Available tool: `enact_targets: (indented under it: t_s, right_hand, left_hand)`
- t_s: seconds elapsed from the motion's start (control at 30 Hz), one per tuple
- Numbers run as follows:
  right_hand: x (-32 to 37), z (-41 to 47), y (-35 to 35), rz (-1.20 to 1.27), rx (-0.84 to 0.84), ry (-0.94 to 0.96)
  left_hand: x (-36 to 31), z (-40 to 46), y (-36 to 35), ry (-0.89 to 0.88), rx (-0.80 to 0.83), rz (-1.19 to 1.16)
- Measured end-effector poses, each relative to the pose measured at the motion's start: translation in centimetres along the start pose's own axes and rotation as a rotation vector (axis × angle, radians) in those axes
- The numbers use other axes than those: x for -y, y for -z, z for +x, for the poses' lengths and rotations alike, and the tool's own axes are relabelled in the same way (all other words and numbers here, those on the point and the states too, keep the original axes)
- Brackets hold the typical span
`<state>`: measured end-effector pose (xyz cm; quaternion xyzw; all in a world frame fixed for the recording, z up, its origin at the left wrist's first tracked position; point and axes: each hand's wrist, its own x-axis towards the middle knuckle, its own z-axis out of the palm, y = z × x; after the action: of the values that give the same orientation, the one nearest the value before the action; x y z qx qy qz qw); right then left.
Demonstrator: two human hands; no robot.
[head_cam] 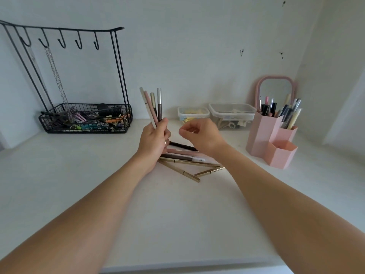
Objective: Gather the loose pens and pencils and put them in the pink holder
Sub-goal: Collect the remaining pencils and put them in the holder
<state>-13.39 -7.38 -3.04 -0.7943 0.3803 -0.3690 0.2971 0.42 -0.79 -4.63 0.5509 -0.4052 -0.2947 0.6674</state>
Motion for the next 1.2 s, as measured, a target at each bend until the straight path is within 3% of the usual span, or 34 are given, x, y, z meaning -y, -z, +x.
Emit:
enact_targets:
  t_s: [0.07,0.17,0.3,0.5,0.63,0.7,0.77,0.83,0.9,1.2]
  right_hand:
    - [-1.1,0.3,0.0,-0.245,0.008,0.014]
    - [-2.1,0.6,-0.3,-0.377,0.091,-0.056]
    - [-2.2,1.0,-0.2,-0.342,0.111,-0.104]
    - [-1.6,0.9,0.0,-0.403,0.194,-0.017]
    - [-1.4,1.0,0.2,-0.391,0.128,-0.041]
    - [-1.0,1.1,0.3,-0.298,0.053,-0.078]
    - [-0.4,1.0,0.4,-0.023,0.03,-0.127]
    - [0.4,0.6,0.2,0.307,0.087,-0.138]
    - [0.9,0.2,-0.2,0.476,0.138,-0.097]
    - [1.2,-0.4,-1.1,0.556,0.144,-0.011]
  left_hand:
    - [0.0,0.0,0.1,-0.03,-0.032,0.036]
    - [-0.1,-0.1,0.2,-0.033,-0.056,0.02]
    - [0.0,0.0,0.5,-0.027,-0.058,-0.018]
    - [-0.1,0.3,0.7,-0.026,-0.108,-0.044]
    - [-0.2,0.2,0.7,-0.008,-0.109,-0.082]
    - [-0.3,0.1,0.7,-0.014,-0.095,-0.1]
    - [-0.3,-0.1,0.5,-0.026,-0.066,-0.084]
    - [-0.2,-0.2,0.4,-0.018,-0.02,-0.074]
    - [-0.1,-0.3,0.2,-0.012,0.04,-0.077]
    - [0.2,-0.5,0.0,-0.062,0.129,-0.041]
